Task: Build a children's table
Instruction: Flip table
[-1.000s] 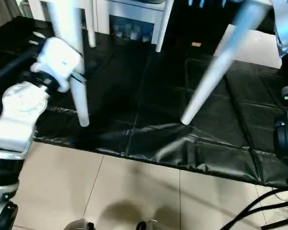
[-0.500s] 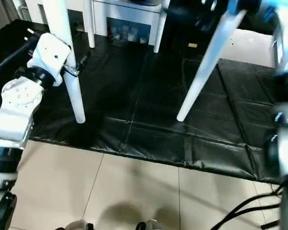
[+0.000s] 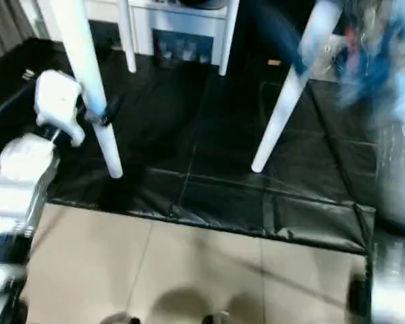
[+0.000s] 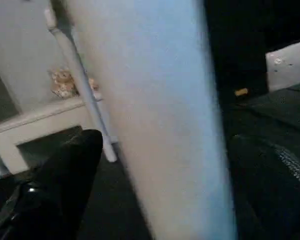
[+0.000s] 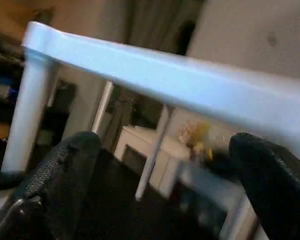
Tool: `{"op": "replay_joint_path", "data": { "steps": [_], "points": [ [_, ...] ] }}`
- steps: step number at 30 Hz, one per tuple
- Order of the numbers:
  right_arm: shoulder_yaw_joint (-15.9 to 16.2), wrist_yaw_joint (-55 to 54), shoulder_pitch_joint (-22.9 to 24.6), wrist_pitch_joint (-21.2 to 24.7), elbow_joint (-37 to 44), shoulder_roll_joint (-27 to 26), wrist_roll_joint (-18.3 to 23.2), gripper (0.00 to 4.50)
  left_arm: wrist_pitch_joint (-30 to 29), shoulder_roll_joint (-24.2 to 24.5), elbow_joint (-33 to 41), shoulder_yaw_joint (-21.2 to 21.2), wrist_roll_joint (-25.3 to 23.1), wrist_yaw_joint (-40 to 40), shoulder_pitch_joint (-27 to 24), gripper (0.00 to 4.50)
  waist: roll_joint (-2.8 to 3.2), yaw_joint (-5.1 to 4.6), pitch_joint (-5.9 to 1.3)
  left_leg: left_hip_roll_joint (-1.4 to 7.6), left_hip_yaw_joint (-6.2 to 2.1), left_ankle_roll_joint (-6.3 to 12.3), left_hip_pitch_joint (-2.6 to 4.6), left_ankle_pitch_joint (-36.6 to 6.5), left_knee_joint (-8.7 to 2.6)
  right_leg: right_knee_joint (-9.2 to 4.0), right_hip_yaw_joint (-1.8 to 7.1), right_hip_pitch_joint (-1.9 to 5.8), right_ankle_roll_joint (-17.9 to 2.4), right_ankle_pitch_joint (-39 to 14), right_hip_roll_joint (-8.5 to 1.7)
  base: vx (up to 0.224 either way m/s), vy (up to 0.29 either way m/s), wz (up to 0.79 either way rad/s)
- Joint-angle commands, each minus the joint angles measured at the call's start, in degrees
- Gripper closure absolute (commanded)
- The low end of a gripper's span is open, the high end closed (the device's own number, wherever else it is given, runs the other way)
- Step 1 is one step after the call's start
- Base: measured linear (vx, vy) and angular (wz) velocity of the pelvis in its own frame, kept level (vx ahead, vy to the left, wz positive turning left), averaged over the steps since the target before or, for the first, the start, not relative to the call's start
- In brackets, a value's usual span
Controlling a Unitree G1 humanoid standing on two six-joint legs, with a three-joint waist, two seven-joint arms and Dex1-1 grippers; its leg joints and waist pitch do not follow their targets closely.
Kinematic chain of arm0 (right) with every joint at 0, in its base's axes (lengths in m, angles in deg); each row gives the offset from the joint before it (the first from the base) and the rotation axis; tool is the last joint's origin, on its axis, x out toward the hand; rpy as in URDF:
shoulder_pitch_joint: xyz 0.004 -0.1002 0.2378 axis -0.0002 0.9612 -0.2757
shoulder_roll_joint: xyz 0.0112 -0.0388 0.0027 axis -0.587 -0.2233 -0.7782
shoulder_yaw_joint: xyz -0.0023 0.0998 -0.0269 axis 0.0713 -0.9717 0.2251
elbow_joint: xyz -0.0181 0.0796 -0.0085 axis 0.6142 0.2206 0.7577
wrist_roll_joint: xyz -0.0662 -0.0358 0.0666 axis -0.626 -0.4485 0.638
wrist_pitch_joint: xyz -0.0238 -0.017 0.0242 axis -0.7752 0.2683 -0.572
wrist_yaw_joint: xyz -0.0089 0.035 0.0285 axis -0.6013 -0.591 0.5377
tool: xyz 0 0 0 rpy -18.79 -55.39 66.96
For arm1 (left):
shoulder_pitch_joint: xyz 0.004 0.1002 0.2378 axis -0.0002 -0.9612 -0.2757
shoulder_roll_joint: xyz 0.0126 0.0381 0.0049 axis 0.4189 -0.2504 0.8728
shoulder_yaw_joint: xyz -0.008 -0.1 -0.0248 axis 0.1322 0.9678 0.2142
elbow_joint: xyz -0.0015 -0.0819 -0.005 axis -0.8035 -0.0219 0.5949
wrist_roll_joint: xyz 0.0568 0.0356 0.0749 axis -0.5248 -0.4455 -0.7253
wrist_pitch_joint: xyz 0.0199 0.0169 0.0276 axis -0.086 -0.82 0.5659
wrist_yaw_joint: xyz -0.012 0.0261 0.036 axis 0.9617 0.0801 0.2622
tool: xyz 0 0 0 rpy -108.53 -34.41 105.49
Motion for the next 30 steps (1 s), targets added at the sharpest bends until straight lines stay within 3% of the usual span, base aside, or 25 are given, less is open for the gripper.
{"op": "replay_joint_path", "data": {
  "steps": [1, 3, 6, 7, 9, 10, 12, 15, 18, 19, 20, 22, 23, 24, 26, 28, 30],
  "points": [
    [-2.38, -2.08, 1.10, 0.62, 3.09, -0.78, 1.29, 0.00, -1.88, -0.79, 2.81, 0.04, 1.09, 0.56, -0.96, 0.00, 0.01, 0.09, -4.60, 3.03, -1.40, 3.17, 0.49, -8.66, -4.51, -4.86, 3.30, 3.48, -7.94, -18.49, -4.31, 0.000, 0.000, 0.00],
    [-3.64, -5.23, 3.86, 0.62, 3.13, -3.32, 1.13, 0.00, -3.55, -1.68, 5.18, 0.06, 1.39, -0.33, -3.00, 0.00, 0.44, -0.13, -4.38, 2.82, -1.34, 3.06, 0.78, -10.19, -4.47, -5.63, 2.98, 3.12, -6.16, -23.49, -4.16, 0.000, 0.000, 0.00],
    [-4.56, -9.86, 4.98, -0.19, 0.86, -5.30, -1.10, 0.00, -4.70, -2.10, 6.75, -0.06, 0.79, -2.01, -4.35, 0.00, 0.49, -0.48, -4.21, 2.70, -1.48, 2.06, 1.26, -12.75, -4.46, -6.43, 2.55, 2.62, -3.91, -28.91, -4.11, 0.000, 0.000, 0.00],
    [-4.79, -11.31, 5.26, -0.66, -0.12, -5.65, -1.89, 0.00, -5.14, -2.26, 7.25, -0.07, 0.49, -2.79, -4.71, 0.00, 0.14, -0.58, -4.15, 2.63, -1.43, 2.04, 1.17, -12.77, -4.49, -6.64, 2.49, 2.55, -3.55, -29.40, -4.06, 0.000, 0.000, 0.00],
    [-5.17, -13.52, 5.48, -0.29, -1.62, -6.15, -1.60, 0.00, -5.92, -2.36, 8.03, -0.10, -0.06, -3.88, -5.24, 0.00, 0.29, -0.69, -3.98, 2.30, -1.42, 1.84, 1.59, -14.63, -4.30, -7.27, 2.10, 2.26, -1.91, -32.81, -4.03, 0.000, 0.000, 0.00],
    [-5.14, -14.62, 5.23, 0.13, -3.18, -6.21, -2.07, 0.00, -6.37, -2.42, 8.40, -0.18, -0.45, -4.25, -5.47, 0.00, 0.21, -0.76, -4.00, 2.37, -1.53, 1.74, 1.49, -14.61, -4.37, -7.26, 2.03, 2.35, -1.62, -33.00, -4.06, 0.000, 0.000, 0.00],
    [-4.93, -15.57, 4.46, 0.51, -5.35, -6.42, -2.82, 0.00, -6.92, -2.65, 8.78, -0.21, -0.58, -4.25, -5.66, 0.00, 0.43, -0.86, -3.92, 2.37, -1.62, 1.63, 1.68, -15.70, -4.38, -7.67, 1.75, 2.18, -0.74, -33.92, -3.99, 0.000, 0.000, 0.00],
    [-4.24, -15.88, 1.91, 0.84, -10.09, -7.07, -3.08, 0.00, -7.69, -3.23, 8.94, -0.39, 0.94, -2.89, -5.69, 0.00, 0.96, -1.28, -3.99, 2.58, -2.02, 1.50, 1.52, -16.83, -4.70, -7.69, 1.43, 2.59, -0.81, -32.43, -4.16, 0.000, 0.000, 0.00],
    [-2.28, -14.71, -1.11, 0.14, -16.41, -6.74, -3.97, 0.00, -8.19, -3.26, 8.59, -1.44, 2.46, -1.00, -5.65, 0.00, 1.16, -2.02, -4.12, 2.67, -2.16, 1.46, 1.55, -18.19, -4.78, -7.48, 1.50, 2.61, -2.47, -30.05, -4.27, 0.000, 0.000, 0.00],
    [-0.95, -13.53, -2.77, -0.65, -20.00, -6.20, -4.58, 0.00, -8.45, -3.14, 8.27, -2.12, 2.51, -0.47, -5.53, 0.00, 1.53, -2.03, -4.21, 2.71, -2.19, 1.52, 1.48, -18.16, -4.83, -7.30, 1.60, 2.82, -3.04, -29.04, -4.40, 0.000, 0.000, 0.00],
    [0.56, -11.96, -5.86, -2.61, -25.90, -5.59, -5.93, 0.00, -9.11, -3.21, 7.55, -2.60, 2.67, -0.11, -5.13, 0.00, 1.45, -2.16, -4.38, 2.82, -2.19, 1.51, 1.25, -17.70, -4.83, -6.98, 1.68, 2.93, -4.00, -27.13, -4.39, 0.000, 0.000, 0.00],
    [0.55, -11.37, -7.87, -3.25, -29.25, -5.63, -5.92, 0.00, -9.47, -3.26, 7.23, -2.64, 2.67, -0.16, -4.94, 0.00, 1.33, -2.04, -4.59, 2.77, -1.95, 1.84, 1.16, -15.91, -4.73, -6.52, 2.05, 3.06, -5.70, -23.95, -4.48, 0.000, 0.000, 0.00],
    [0.87, -9.59, -12.95, -5.71, -37.82, -5.50, -7.10, 0.00, -10.10, -2.58, 4.76, -2.33, 1.34, -0.77, -3.97, 0.00, 1.97, -1.95, -4.67, 2.81, -1.76, 2.01, 1.35, -15.58, -4.60, -6.33, 2.17, 2.80, -7.14, -22.27, -4.42, 0.000, 0.000, 0.00],
    [1.37, -8.24, -15.38, -7.11, -42.11, -5.26, -7.97, 0.00, -10.41, -2.07, 3.39, -2.11, 0.75, -0.93, -3.50, 0.00, 2.42, -2.00, -4.65, 2.64, -1.82, 2.05, 1.16, -15.61, -4.59, -6.12, 2.06, 3.05, -7.53, -21.52, -4.26, 0.000, 0.000, 0.00],
    [1.76, -7.34, -16.96, -8.20, -45.00, -5.07, -8.64, 0.00, -10.68, -1.73, 2.62, -2.00, 0.53, -0.87, -3.24, 0.00, 2.07, -1.83, -4.92, 2.69, -1.67, 2.74, 0.92, -13.85, -4.49, -5.72, 2.24, 3.31, -8.64, -18.45, -4.31, 0.000, 0.000, 0.00],
    [2.42, -6.09, -18.17, -8.89, -47.42, -4.74, -9.15, 0.00, -10.72, -1.38, 2.12, -2.03, 0.45, -0.71, -3.08, 0.00, 2.76, -1.26, -5.09, 2.83, -1.55, 3.49, 0.88, -11.24, -4.34, -5.29, 2.43, 3.45, -9.83, -15.97, -4.42, 0.000, 0.000, 0.00],
    [3.47, -2.67, -21.01, -9.93, -52.97, -4.21, -9.70, 0.00, -10.86, -0.43, 0.87, -1.80, 0.35, -0.27, -2.66, 0.00, 2.60, -1.22, -5.30, 2.87, -1.56, 4.03, 0.48, -8.69, -4.22, -4.60, 2.50, 3.68, -11.24, -11.99, -4.25, 0.000, 0.000, 0.00]
  ]
}}
